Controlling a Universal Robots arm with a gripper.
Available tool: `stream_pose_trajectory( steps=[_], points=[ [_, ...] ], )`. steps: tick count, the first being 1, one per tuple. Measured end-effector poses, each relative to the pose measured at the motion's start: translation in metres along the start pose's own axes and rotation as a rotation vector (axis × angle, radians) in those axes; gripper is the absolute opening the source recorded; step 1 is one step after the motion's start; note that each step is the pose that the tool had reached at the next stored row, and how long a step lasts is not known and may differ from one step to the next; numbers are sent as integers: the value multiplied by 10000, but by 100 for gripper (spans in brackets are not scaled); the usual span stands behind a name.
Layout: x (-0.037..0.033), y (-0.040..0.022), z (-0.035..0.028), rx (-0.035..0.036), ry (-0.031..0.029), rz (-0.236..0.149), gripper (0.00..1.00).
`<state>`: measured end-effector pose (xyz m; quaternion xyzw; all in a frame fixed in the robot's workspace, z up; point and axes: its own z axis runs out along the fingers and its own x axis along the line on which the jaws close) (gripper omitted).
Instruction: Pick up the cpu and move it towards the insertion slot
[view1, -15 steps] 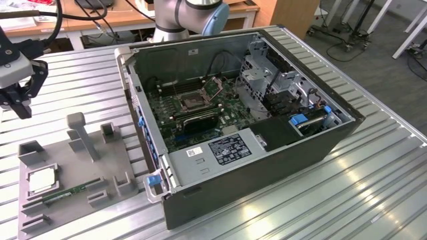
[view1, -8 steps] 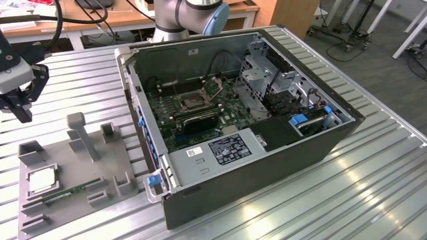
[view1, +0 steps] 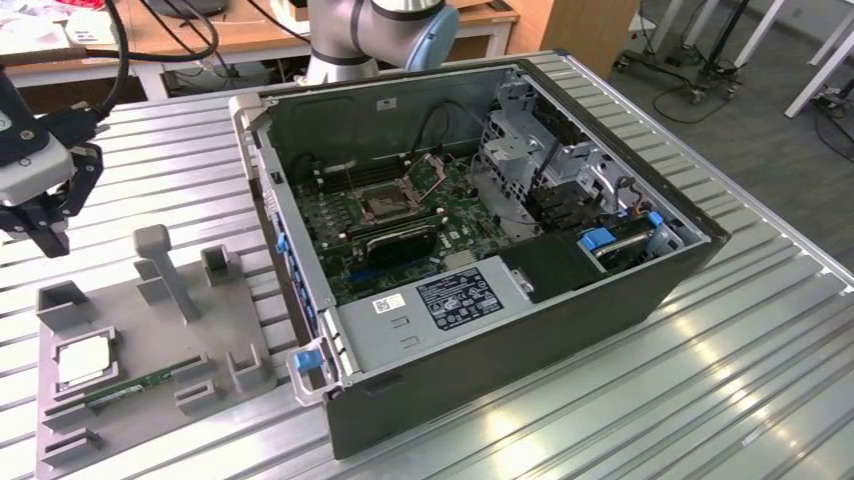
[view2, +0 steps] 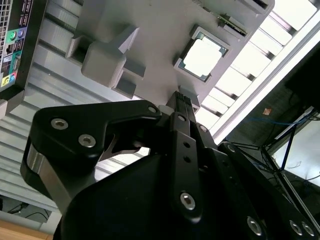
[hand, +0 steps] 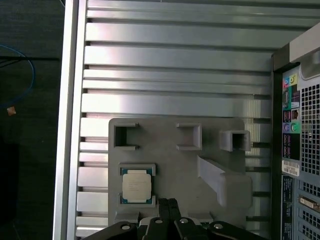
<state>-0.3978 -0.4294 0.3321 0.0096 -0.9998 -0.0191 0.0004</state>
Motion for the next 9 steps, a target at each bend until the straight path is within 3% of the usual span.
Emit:
stream_pose_trajectory(
  steps=[9],
  points=[
    [25, -64, 162, -1, -1, 1, 11]
  ],
)
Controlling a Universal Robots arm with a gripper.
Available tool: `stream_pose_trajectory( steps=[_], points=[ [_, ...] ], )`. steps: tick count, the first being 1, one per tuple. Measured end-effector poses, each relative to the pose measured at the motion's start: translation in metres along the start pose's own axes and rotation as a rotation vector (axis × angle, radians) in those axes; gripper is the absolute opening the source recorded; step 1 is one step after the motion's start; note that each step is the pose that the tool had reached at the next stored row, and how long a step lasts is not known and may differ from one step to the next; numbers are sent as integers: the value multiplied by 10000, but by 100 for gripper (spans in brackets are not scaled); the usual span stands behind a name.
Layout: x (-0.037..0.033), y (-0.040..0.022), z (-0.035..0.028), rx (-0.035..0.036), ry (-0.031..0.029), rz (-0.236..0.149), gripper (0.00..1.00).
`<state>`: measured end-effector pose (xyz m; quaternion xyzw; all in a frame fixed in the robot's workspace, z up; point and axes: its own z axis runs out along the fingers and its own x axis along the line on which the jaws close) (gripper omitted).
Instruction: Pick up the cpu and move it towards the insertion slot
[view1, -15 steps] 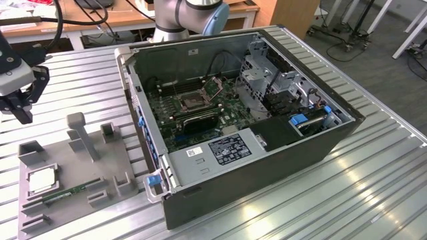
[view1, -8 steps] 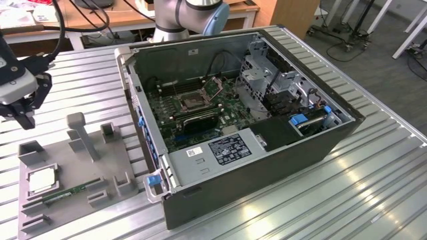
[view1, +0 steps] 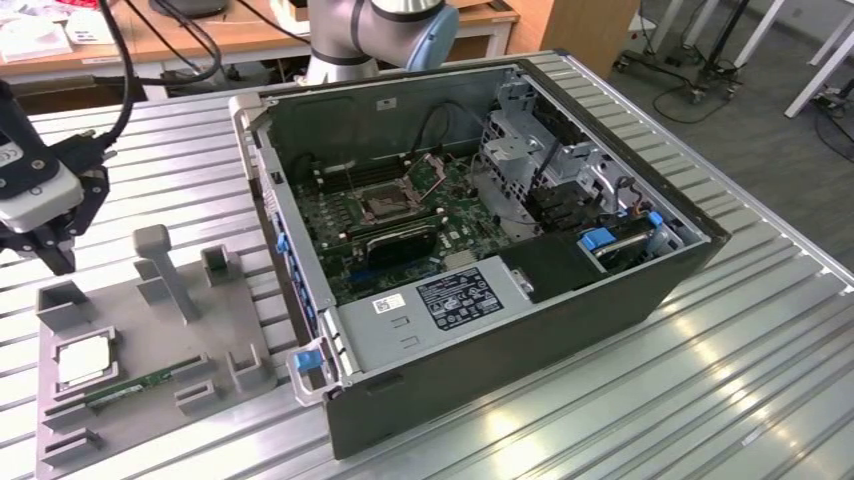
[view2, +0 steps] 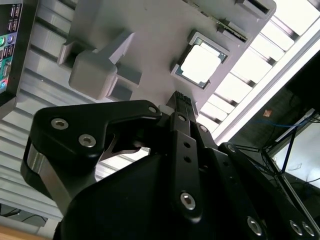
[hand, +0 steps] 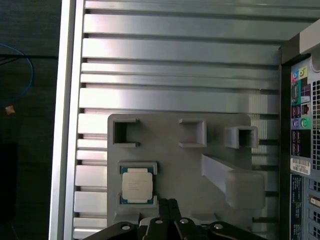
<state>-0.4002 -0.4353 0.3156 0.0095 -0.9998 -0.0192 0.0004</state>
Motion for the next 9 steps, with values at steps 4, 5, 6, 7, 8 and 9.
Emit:
stream_pose_trajectory(
  steps=[4, 5, 6, 7, 8, 9],
  points=[
    [23, -19, 72, 1, 1, -1, 11],
    [30, -22, 89, 1, 2, -1, 11],
    [39, -23, 107, 1, 1, -1, 11],
    [53, -24, 122, 2, 3, -1, 11],
    [67, -24, 135, 2, 2, 0, 11],
    [82, -24, 148, 1, 1, 0, 11]
  ],
)
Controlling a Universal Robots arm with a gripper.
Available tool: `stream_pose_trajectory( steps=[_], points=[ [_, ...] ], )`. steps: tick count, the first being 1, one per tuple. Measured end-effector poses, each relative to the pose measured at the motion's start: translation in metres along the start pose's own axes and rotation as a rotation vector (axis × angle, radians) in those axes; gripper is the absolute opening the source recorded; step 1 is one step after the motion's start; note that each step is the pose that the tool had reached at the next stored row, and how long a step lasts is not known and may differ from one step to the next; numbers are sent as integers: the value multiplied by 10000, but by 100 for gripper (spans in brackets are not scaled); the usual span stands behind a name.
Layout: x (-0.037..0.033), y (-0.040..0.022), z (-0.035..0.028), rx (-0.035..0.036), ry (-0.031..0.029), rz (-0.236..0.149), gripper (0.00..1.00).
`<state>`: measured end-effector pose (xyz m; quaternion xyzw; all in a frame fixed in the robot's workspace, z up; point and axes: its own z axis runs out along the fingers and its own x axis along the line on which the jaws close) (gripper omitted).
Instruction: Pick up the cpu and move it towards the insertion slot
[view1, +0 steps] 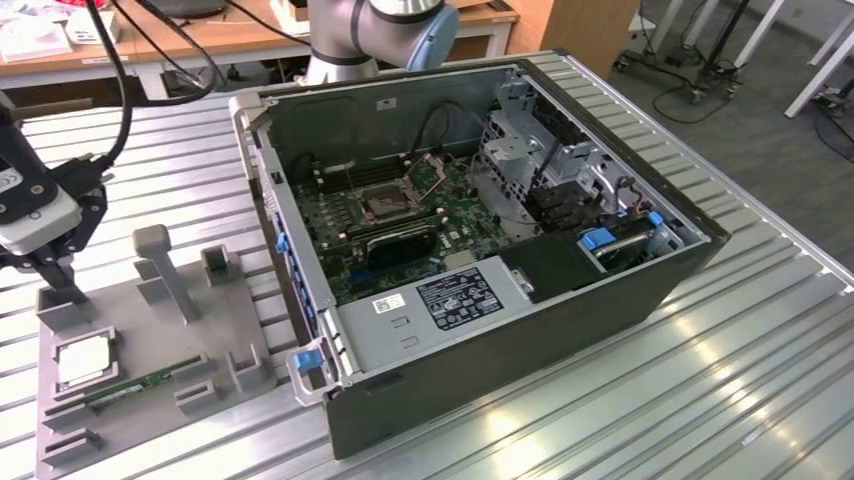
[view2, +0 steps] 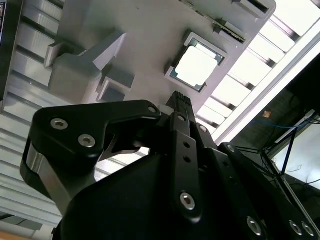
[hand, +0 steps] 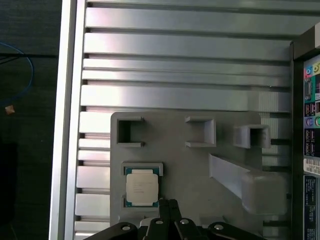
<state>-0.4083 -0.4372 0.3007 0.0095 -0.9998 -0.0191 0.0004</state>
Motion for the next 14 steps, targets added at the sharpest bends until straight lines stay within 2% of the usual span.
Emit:
stream_pose_trajectory(
  steps=[6, 14],
  points=[
    [95, -1, 76, 0, 0, -1, 11],
    [103, -1, 82, 0, 0, 0, 11]
  ],
)
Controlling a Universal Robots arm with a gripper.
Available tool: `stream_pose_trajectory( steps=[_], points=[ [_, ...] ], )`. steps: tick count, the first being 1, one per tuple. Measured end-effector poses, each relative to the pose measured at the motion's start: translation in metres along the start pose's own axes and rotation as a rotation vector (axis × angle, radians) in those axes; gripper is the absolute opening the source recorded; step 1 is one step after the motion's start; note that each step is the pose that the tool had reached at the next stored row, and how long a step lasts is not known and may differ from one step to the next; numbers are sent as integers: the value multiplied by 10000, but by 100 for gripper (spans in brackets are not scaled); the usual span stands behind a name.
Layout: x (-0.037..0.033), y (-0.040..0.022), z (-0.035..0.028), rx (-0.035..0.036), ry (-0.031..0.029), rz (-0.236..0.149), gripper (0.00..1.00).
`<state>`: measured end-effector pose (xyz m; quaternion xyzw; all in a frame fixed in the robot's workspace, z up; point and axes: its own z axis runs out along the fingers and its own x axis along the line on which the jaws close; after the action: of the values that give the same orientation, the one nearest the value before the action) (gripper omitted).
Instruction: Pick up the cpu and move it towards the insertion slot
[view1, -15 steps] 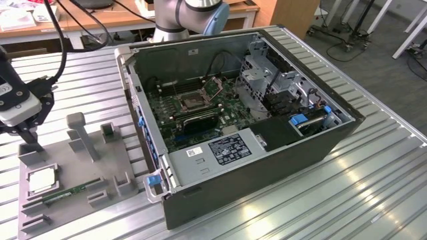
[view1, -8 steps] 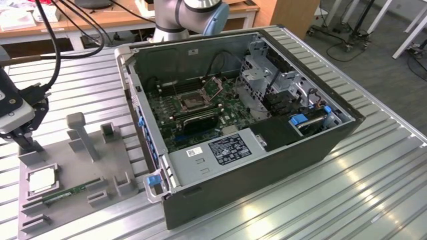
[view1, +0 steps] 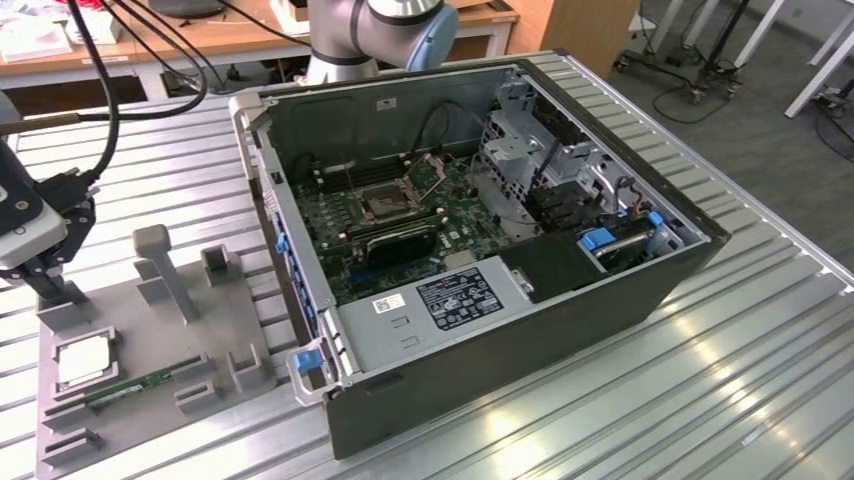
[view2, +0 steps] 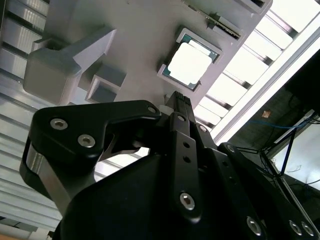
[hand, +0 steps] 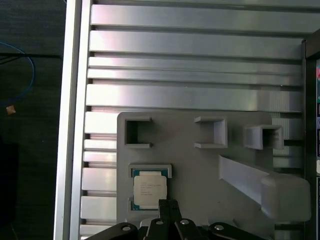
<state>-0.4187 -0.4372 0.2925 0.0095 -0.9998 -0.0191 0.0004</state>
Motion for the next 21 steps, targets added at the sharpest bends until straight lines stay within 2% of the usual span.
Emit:
stream_pose_trajectory(
  steps=[6, 17, 21],
  points=[
    [32, 0, 0, 1, 1, -1, 11],
    [41, 1, 0, 0, 0, 0, 11],
    [69, 1, 2, 1, 0, 0, 11]
  ],
)
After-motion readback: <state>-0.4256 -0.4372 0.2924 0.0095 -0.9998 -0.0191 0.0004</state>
